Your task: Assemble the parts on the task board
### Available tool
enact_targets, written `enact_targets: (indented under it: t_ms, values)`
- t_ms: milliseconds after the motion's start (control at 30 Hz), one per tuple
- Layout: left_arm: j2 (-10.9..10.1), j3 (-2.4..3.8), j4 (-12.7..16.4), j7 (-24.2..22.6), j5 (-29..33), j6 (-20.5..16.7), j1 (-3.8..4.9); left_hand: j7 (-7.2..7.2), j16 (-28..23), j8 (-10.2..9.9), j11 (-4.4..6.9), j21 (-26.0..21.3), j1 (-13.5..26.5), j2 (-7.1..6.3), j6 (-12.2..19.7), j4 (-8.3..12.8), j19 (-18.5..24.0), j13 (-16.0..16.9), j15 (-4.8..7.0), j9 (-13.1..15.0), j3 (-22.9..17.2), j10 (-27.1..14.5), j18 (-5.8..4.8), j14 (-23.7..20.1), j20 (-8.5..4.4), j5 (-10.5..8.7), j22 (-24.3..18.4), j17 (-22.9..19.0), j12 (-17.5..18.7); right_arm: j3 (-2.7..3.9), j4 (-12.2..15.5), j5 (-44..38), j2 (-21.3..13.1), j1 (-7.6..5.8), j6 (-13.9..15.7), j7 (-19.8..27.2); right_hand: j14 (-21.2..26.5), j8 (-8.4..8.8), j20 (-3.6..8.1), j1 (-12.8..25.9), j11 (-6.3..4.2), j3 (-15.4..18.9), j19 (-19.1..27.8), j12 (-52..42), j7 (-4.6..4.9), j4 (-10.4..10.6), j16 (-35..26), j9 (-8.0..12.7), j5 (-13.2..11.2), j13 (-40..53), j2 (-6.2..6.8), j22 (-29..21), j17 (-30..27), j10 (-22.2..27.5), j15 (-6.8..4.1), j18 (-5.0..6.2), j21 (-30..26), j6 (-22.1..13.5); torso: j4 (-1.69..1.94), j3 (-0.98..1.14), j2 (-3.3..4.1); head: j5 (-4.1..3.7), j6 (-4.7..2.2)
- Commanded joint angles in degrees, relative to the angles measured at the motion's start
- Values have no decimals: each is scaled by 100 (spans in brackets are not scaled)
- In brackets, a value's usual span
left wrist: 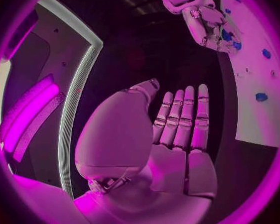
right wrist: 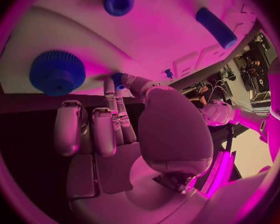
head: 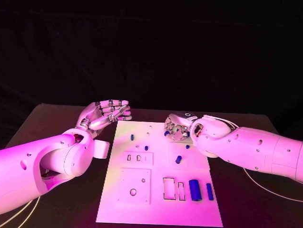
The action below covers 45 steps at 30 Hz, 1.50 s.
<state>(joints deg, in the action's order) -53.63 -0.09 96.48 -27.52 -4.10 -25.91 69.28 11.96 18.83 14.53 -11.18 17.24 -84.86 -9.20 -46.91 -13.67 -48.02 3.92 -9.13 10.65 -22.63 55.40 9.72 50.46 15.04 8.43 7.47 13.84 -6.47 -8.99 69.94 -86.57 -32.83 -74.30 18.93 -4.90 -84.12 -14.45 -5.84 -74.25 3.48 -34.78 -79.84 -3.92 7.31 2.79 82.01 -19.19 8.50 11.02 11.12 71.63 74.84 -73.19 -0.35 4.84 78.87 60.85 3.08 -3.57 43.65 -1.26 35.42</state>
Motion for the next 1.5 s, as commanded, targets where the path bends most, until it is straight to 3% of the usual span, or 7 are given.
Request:
enact_targets:
  t_ms: [33,200,433,1300,1500]
  values:
    - [9,6,3,-25,-27,100,15,259,-38,-36,-31,23,6,-65,55,-6,-2,-8,2,-10,-43,-8,72,-28,14,-31,-4,10,30,1,44,41,-14,4,525,41,-324,-87,53,-83,-25,-41,-36,-36,-25,-47,34,-97,44,31,-107,69,25,-102,-62,-110,55,73,7,1,0,-4,-16]
    - [8,6,-8,-23,-27,99,15,259,-38,-36,-31,23,6,-65,55,-6,-2,-8,2,-10,-43,-8,72,-28,14,-31,-4,10,30,5,96,90,-13,-1,956,53,-333,-182,86,-87,-60,-36,-84,-44,-56,-113,68,-236,98,69,-126,174,56,-180,-94,-128,117,83,5,3,7,9,-46]
    - [10,6,-14,-16,-27,103,16,260,-39,-37,-31,24,3,-63,56,-1,-2,-8,1,-10,-49,-8,72,-30,14,-30,-4,12,33,14,6,107,153,-22,1137,12,-332,-181,86,-41,-43,-29,-73,-7,-39,-114,73,-286,86,69,-108,170,54,-139,-84,-127,112,19,0,1,18,10,-75]
    - [96,6,-41,7,-27,121,51,263,-48,-42,-35,24,-4,-64,63,18,7,-7,-5,-11,-70,-12,70,-52,17,-33,-7,17,47,15,-661,184,850,28,943,-18,-333,-171,74,12,-19,-39,-60,23,-15,-107,89,-345,81,63,-97,165,65,-81,-64,-125,104,-60,15,-11,30,45,-34]
    - [120,6,-63,11,-27,120,70,263,-48,-42,-35,24,-4,-64,63,18,7,-7,-5,-11,-70,-12,70,-52,17,-33,-7,17,47,14,-710,193,902,42,897,-21,-333,-169,72,18,-17,-37,-53,25,-13,-108,89,-351,85,62,-88,155,62,-74,-62,-123,97,-68,7,-7,33,116,-31]
